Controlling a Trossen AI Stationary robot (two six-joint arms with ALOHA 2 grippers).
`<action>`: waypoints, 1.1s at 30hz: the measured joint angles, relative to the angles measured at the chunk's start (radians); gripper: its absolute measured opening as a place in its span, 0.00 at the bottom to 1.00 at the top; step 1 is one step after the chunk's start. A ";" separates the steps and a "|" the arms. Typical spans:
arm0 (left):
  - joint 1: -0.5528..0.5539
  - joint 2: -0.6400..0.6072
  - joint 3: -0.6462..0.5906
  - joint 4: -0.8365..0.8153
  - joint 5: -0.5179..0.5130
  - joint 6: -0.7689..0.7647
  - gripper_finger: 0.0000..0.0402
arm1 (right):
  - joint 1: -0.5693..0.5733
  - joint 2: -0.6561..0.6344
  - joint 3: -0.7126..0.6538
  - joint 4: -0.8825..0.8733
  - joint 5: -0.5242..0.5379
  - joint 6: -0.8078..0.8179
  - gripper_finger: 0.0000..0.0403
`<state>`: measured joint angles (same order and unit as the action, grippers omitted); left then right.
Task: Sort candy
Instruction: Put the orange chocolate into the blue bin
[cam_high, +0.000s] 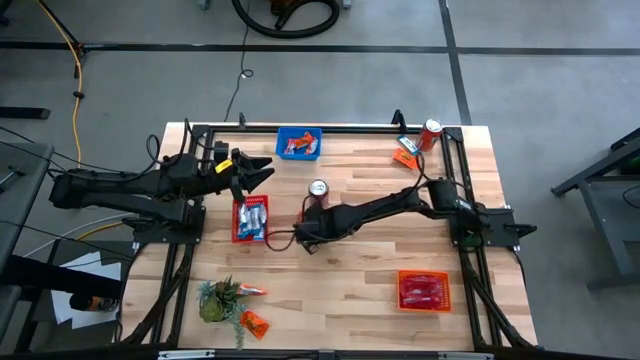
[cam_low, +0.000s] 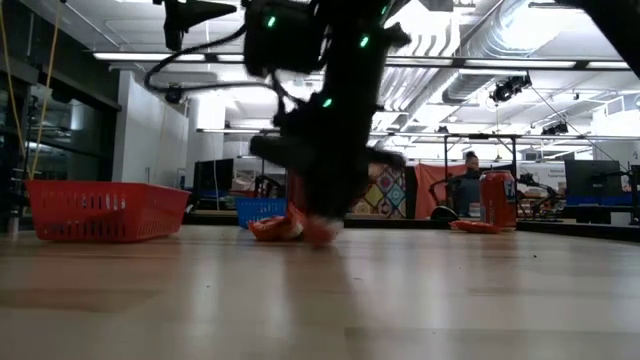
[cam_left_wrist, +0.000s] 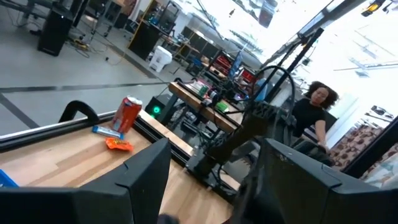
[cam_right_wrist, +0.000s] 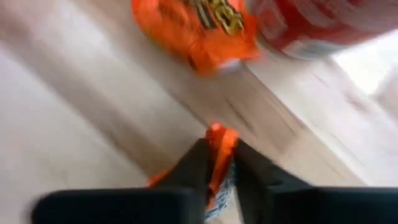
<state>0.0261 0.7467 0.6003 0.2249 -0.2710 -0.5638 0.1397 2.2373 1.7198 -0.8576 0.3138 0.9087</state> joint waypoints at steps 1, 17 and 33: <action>0.000 0.000 0.000 0.000 0.000 0.005 0.60 | 0.006 -0.017 -0.001 -0.024 0.000 -0.030 0.06; 0.000 0.031 0.001 -0.076 -0.007 0.123 0.60 | 0.053 -0.382 0.000 -0.420 0.334 -0.126 0.01; -0.031 0.217 0.001 0.047 0.184 0.254 0.60 | -0.041 -0.469 0.000 0.146 0.025 -0.642 0.00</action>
<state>-0.0046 0.9642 0.6010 0.2721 -0.0866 -0.3098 0.0989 1.7678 1.7195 -0.7119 0.3389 0.2664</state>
